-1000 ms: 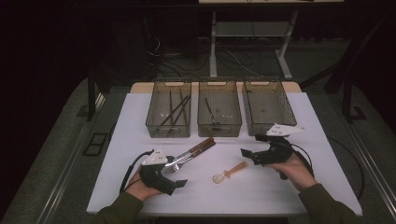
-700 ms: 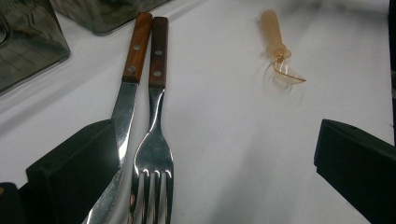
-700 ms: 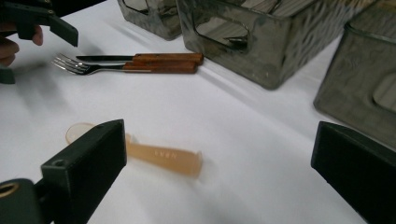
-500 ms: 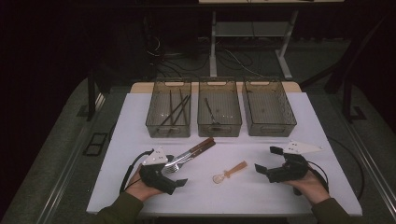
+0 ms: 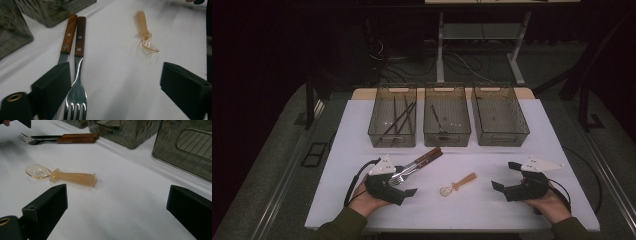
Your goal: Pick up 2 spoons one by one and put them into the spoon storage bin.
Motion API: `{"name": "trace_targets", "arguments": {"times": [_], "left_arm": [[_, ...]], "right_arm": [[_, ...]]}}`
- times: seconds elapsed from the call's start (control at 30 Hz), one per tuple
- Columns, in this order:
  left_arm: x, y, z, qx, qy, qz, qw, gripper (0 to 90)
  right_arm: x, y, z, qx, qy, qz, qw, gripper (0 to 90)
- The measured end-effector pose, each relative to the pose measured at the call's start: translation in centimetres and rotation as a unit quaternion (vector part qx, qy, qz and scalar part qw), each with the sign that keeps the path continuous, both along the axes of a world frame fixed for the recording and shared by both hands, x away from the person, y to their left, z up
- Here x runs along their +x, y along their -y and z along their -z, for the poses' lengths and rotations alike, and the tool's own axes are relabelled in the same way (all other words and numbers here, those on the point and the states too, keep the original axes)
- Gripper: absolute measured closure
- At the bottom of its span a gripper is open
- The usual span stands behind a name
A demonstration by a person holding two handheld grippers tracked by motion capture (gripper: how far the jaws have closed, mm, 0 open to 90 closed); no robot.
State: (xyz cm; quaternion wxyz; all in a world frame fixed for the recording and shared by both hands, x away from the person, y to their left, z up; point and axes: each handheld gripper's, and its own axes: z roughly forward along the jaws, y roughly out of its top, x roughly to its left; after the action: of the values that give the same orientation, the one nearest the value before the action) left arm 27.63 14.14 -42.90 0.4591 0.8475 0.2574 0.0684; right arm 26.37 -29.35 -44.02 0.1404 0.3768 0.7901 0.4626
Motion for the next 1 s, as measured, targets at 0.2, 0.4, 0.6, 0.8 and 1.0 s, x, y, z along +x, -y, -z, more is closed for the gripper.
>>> {"name": "trace_targets", "arguments": {"times": [0.2, 0.4, 0.6, 0.8, 1.0], "left_arm": [[0.3, 1.3, -0.4, -0.007, -0.001, 0.009, 0.9999, 20.4], [0.6, 3.2, -0.8, -0.013, 0.002, 0.023, 0.9996, 29.5], [1.0, 5.4, -0.6, -0.013, 0.001, 0.037, 0.9992, 33.9], [1.3, 7.5, -0.3, -0.019, -0.006, 0.050, 0.9986, 38.0], [1.9, 9.6, 0.0, -0.013, -0.006, 0.065, 0.9978, 42.2]], "right_arm": [[0.0, -0.5, 0.2, -0.013, -0.004, -0.007, 0.9999, 3.2], [0.0, -0.7, 0.3, -0.016, -0.006, -0.009, 0.9998, 3.1], [0.0, -0.6, 0.2, -0.014, -0.004, -0.010, 0.9998, 3.1], [0.0, -0.6, 0.2, -0.014, -0.003, -0.009, 0.9999, 3.1], [0.0, -0.6, 0.2, -0.014, -0.002, -0.008, 0.9999, 3.1]]}}
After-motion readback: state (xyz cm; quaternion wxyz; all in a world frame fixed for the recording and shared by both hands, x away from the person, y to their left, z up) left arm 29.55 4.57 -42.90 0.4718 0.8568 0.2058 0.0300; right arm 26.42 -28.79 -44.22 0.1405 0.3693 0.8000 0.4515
